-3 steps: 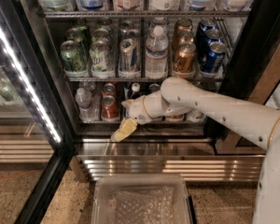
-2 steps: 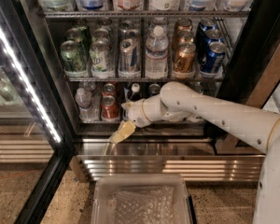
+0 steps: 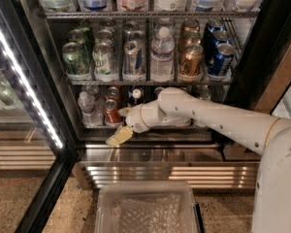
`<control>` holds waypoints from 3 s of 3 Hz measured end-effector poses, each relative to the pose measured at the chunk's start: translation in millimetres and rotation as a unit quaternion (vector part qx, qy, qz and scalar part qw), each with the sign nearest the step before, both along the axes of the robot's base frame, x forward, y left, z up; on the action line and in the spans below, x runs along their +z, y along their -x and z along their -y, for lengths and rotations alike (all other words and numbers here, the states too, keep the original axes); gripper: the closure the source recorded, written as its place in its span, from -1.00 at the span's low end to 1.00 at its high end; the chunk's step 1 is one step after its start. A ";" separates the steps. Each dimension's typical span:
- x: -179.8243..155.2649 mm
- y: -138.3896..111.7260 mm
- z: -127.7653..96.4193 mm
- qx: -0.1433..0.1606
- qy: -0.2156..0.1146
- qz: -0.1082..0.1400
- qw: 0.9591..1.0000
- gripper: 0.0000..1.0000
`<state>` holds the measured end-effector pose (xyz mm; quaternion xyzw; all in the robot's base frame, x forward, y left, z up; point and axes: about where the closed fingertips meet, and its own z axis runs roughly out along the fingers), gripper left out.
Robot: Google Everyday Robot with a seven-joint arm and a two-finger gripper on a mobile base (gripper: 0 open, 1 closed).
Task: Pick coke can from bottom shelf of fridge
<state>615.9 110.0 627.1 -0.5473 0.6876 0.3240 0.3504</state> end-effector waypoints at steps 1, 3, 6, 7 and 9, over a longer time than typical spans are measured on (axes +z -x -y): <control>-0.3 0.3 -0.2 0.000 0.000 0.000 1.000 -0.69; -3.6 -6.7 23.0 -0.062 0.008 0.023 0.998 -0.92; -13.3 -36.2 8.4 -0.081 0.034 0.063 0.994 -0.74; -17.8 -46.7 -4.8 -0.075 0.047 0.078 0.993 -0.70; -25.7 -58.4 -23.9 -0.066 0.055 0.087 0.993 -0.52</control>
Offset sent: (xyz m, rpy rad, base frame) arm 0.0064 -0.0366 -0.0075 -0.0088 -0.0319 -0.1660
